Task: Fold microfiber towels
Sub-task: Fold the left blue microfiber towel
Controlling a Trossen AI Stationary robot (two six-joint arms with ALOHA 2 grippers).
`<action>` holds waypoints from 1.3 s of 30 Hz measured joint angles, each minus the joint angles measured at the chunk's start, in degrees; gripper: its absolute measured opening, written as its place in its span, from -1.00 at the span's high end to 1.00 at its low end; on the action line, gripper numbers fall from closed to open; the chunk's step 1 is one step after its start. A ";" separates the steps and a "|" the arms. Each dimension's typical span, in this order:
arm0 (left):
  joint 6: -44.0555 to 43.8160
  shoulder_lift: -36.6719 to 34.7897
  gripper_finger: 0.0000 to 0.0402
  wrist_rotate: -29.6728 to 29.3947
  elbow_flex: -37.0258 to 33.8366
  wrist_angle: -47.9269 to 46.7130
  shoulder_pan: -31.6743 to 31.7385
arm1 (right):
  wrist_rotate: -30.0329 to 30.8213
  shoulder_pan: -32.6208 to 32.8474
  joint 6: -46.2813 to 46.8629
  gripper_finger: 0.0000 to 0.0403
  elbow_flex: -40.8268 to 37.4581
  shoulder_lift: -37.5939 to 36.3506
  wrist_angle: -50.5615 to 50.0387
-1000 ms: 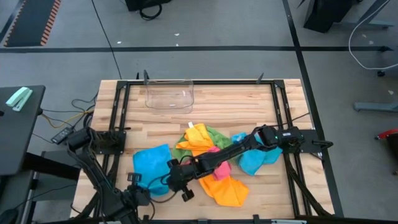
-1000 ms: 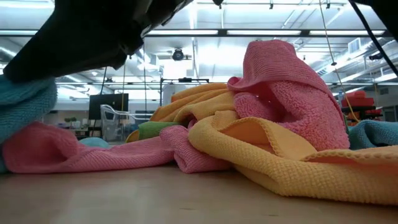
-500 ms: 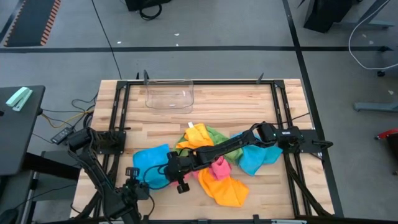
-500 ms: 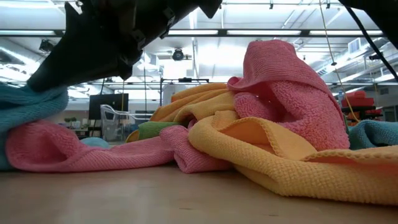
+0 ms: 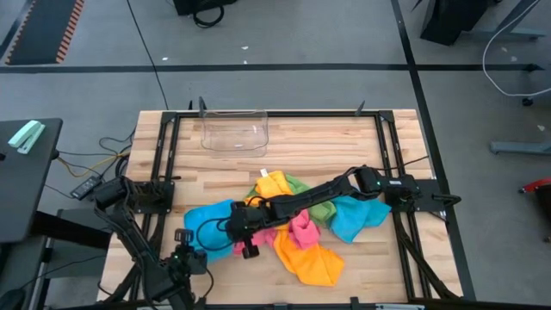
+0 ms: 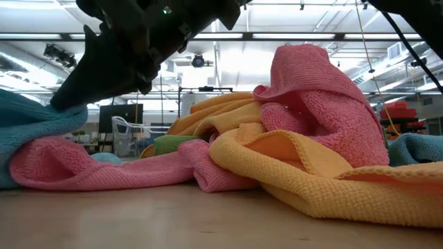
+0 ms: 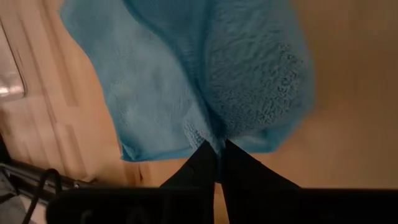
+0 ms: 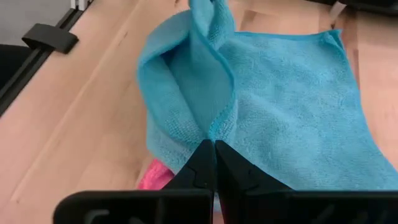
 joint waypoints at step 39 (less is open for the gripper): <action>6.72 0.04 0.20 3.52 -3.08 -6.74 2.45 | 3.68 -4.21 -2.70 0.30 -0.66 0.49 -5.86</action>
